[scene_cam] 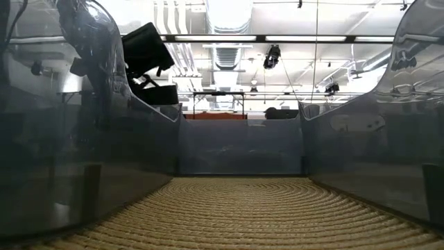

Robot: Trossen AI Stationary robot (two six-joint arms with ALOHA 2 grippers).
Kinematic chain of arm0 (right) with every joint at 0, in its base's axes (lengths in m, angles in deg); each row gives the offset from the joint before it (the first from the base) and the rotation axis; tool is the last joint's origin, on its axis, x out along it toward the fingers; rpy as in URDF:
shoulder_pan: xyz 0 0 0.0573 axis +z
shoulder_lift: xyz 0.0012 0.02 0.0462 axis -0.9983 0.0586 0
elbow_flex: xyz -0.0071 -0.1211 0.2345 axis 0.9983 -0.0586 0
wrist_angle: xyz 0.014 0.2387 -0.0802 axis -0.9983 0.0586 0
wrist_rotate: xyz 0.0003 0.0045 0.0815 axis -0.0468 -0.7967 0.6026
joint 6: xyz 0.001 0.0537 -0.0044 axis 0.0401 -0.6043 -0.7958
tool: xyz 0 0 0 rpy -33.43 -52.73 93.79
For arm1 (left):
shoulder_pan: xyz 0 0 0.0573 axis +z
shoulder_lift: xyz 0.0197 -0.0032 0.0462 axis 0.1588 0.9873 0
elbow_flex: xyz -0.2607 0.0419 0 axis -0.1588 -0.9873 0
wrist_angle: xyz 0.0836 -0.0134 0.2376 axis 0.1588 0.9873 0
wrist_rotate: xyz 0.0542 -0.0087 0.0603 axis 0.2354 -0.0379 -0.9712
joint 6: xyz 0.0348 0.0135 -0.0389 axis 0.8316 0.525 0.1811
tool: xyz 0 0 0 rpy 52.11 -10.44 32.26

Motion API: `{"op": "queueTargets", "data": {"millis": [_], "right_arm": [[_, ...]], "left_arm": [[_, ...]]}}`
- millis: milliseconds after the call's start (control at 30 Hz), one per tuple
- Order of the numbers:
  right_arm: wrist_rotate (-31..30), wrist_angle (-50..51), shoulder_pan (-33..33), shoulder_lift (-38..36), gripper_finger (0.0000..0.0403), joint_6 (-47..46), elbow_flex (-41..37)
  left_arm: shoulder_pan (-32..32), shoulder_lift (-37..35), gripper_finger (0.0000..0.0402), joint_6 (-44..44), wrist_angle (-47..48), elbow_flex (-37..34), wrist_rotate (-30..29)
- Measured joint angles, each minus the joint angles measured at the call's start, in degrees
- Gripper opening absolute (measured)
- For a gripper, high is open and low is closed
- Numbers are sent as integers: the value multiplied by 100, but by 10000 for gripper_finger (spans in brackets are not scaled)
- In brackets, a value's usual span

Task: Pick and place Granola Bars by type
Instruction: Put the red granola bar into the bottom left black bin

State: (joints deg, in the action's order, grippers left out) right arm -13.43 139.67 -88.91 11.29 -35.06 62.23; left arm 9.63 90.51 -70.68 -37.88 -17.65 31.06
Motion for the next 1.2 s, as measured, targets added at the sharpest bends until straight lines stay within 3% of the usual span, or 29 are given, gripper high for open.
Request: {"op": "queueTargets", "data": {"millis": [533,1033,1200], "right_arm": [[0,0,0,0,9,0,0],[0,0,0,0,9,2,0],[2,0,-1,0,8,2,0]], "left_arm": [[2,0,91,4,129,2,-49],[56,9,52,269,784,339,-129],[130,-81,50,646,1286,565,-499]]}}
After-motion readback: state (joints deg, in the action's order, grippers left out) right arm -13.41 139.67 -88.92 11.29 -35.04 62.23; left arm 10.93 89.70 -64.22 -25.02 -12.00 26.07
